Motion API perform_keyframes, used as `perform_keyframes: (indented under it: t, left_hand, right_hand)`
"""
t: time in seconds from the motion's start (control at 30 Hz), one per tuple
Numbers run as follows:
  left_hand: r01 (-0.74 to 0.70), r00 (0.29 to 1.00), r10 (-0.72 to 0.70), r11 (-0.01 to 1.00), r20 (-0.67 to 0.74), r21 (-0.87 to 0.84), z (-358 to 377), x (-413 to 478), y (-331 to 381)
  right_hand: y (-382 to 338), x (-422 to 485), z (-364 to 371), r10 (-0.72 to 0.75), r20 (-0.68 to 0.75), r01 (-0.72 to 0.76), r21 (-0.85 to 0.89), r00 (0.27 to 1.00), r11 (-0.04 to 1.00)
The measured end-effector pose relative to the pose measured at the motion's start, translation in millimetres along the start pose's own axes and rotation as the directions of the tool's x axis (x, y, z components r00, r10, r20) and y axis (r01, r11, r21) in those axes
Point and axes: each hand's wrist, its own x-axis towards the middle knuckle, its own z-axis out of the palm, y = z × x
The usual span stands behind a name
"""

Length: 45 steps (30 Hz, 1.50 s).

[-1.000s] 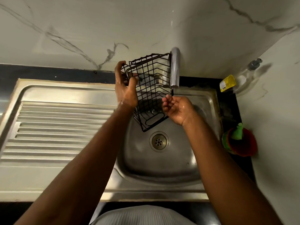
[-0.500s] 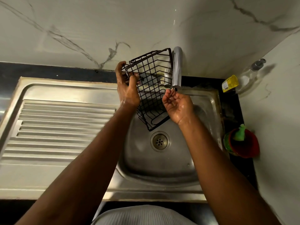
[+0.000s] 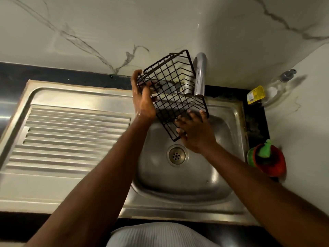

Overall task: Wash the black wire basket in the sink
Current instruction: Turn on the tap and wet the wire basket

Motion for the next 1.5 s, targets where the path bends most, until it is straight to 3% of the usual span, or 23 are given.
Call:
perform_keyframes:
  t: [0.07,0.13,0.2,0.27,0.37,0.43,0.57,0.67,0.8,0.9,1.1,1.17,1.23,1.37,1.5]
  left_hand:
    - [-0.012,1.0,0.012,1.0,0.016,-0.022,1.6,0.1,3.8]
    - [-0.028,0.999,0.029,0.999,0.027,-0.045,1.0,1.9,-0.8]
    - [-0.064,0.996,0.064,0.998,0.067,-0.009,0.0,-0.6,-4.7]
    - [-0.074,0.995,0.072,0.997,0.072,0.033,-3.6,-3.9,-8.6]
    - [0.008,0.999,-0.012,0.995,0.036,0.103,-12.8,2.4,-13.5]
    - [0.109,0.992,-0.115,0.987,0.043,0.116,-16.5,10.0,-14.5]
    - [0.302,0.948,-0.307,0.95,0.078,0.079,-5.3,10.8,-7.7]
    - [0.335,0.924,-0.345,0.938,0.166,0.087,3.2,8.9,-0.9]
    - [0.255,0.888,-0.304,0.95,0.346,0.182,-3.7,6.8,-6.8]
    - [0.105,0.835,-0.261,0.94,0.484,0.326,-16.9,11.5,-5.6]
    - [-0.089,0.851,-0.157,0.898,0.502,0.432,-40.6,10.9,7.2]
    - [-0.15,0.857,-0.107,0.884,0.505,0.442,-42.9,7.8,9.8]
    - [-0.177,0.858,-0.081,0.88,0.507,0.441,-41.1,2.9,10.6]
    - [-0.196,0.878,-0.038,0.88,0.477,0.432,-33.9,-8.8,5.1]
    - [-0.168,0.888,-0.055,0.885,0.457,0.433,-30.3,-13.6,9.0]
  right_hand:
    - [-32.2,-5.2,6.1,0.136,-0.066,-0.134,0.037,0.988,0.99]
    - [-64.5,-7.7,16.8,0.173,-0.088,-0.157,0.162,0.981,0.974]
    - [-84.6,-10.0,23.9,0.007,-0.017,-0.001,0.33,1.0,0.944]
    - [-83.1,-15.3,25.5,-0.222,0.058,0.173,0.448,0.973,0.877]
    - [-47.6,-24.6,33.3,-0.38,0.004,0.362,0.292,0.925,0.885]
    - [-17.5,-30.8,36.0,-0.35,-0.078,0.359,0.203,0.933,0.911]
    - [6.5,-29.2,30.1,-0.175,-0.228,0.231,0.246,0.958,0.941]
    - [-7.3,-32.0,27.9,-0.316,-0.297,0.375,0.171,0.901,0.911]
    - [-37.6,-26.3,17.7,-0.43,-0.404,0.505,0.098,0.808,0.857]
    - [-69.2,-17.2,12.3,-0.397,-0.438,0.502,0.152,0.807,0.852]
    - [-113.2,-12.8,0.4,-0.24,-0.583,0.491,0.32,0.776,0.81]
    - [-103.9,-21.6,-2.9,-0.117,-0.53,0.453,0.565,0.84,0.69]
    - [-81.4,-26.4,-1.9,-0.101,-0.39,0.365,0.695,0.915,0.619]
    - [-36.0,-17.3,-6.0,-0.284,-0.236,0.365,0.471,0.929,0.803]
    - [2.7,-3.9,-15.9,-0.307,-0.281,0.372,0.216,0.909,0.903]
